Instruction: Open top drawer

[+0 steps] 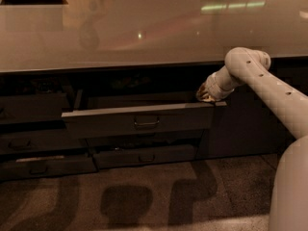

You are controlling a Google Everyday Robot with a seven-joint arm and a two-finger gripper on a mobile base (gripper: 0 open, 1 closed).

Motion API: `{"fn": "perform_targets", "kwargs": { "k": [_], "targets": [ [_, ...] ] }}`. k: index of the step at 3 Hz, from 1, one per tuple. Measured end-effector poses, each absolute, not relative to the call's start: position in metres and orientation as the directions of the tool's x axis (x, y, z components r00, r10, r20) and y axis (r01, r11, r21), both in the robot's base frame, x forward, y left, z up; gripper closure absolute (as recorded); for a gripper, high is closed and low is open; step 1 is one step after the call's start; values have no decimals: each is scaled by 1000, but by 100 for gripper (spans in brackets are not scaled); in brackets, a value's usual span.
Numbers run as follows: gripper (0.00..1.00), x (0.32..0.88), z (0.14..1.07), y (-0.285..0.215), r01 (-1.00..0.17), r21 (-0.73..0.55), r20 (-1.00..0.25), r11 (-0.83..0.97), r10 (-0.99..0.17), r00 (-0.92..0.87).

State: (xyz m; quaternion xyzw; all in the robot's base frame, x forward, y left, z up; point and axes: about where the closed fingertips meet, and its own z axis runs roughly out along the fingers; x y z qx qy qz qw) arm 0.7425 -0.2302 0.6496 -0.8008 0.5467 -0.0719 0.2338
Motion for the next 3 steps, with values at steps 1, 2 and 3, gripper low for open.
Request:
{"fn": "perform_targets", "kwargs": {
  "k": [1,2,3],
  "targets": [
    [58,743,650,-228,-842,-453,-140,-293,-909,392],
    [35,740,662,-233,-837,-473,-126,-276,-919,374],
    [11,718,670,-244,-839,-484,-113,-249,-933,343]
  ]
}}
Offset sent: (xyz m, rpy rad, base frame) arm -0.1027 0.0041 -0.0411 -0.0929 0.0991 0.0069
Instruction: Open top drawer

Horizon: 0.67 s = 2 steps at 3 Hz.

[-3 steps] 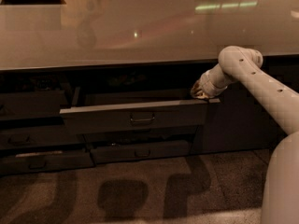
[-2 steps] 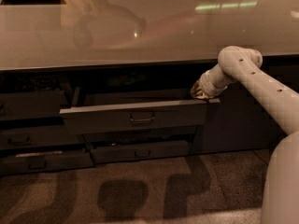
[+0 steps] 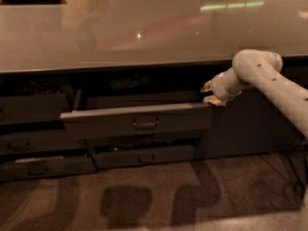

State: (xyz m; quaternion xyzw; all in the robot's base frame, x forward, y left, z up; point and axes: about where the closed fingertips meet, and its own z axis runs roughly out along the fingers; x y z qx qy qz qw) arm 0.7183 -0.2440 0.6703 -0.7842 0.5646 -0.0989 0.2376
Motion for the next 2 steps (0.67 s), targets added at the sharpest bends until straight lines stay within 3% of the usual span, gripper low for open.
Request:
{"fn": "perform_targets", "kwargs": {
  "k": [1,2],
  "targets": [
    [0,720,676,-239,-839,-484,-113,-249,-933,343],
    [0,721,685,-233,-839,-484,-113,-249,-933,343]
  ]
}}
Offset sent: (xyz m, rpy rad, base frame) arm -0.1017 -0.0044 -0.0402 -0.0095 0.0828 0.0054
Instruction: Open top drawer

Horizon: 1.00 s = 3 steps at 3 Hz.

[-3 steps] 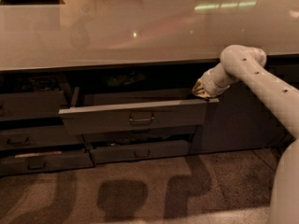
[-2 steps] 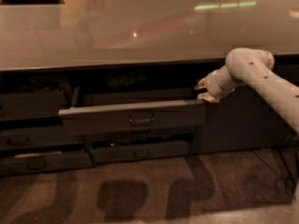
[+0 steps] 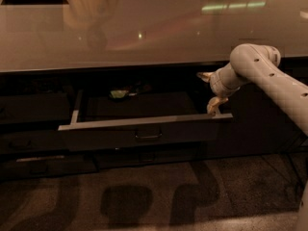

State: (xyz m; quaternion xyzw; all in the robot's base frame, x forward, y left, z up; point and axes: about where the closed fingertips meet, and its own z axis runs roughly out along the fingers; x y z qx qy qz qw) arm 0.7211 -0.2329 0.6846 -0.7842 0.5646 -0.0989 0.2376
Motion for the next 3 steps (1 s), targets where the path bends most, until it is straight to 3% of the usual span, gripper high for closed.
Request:
{"fn": "perform_targets", "kwargs": {
  "k": [3],
  "targets": [
    [0,720,706,-222,-829,-511,-110,-228,-939,326]
  ]
}}
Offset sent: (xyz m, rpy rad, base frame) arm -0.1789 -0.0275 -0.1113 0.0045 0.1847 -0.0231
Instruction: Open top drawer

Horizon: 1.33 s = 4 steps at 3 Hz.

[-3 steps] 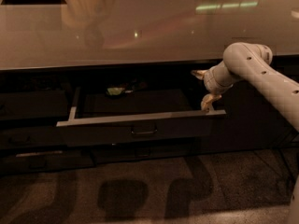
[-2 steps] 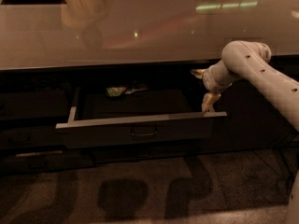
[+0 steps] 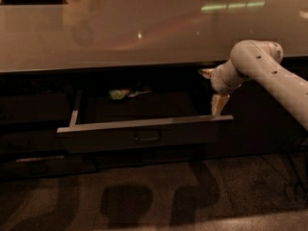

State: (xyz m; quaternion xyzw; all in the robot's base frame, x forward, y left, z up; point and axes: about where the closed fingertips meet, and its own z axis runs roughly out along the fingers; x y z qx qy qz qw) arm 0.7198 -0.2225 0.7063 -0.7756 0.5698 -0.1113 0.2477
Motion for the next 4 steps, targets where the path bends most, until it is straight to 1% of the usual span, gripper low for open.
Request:
{"fn": "perform_targets", "kwargs": {
  "k": [3,4],
  "targets": [
    [0,714,708,-223,-834,-504,-121,-225,-937,326],
    [0,689,730,-216,-811,-553,-161,-190,-931,328]
  ]
}}
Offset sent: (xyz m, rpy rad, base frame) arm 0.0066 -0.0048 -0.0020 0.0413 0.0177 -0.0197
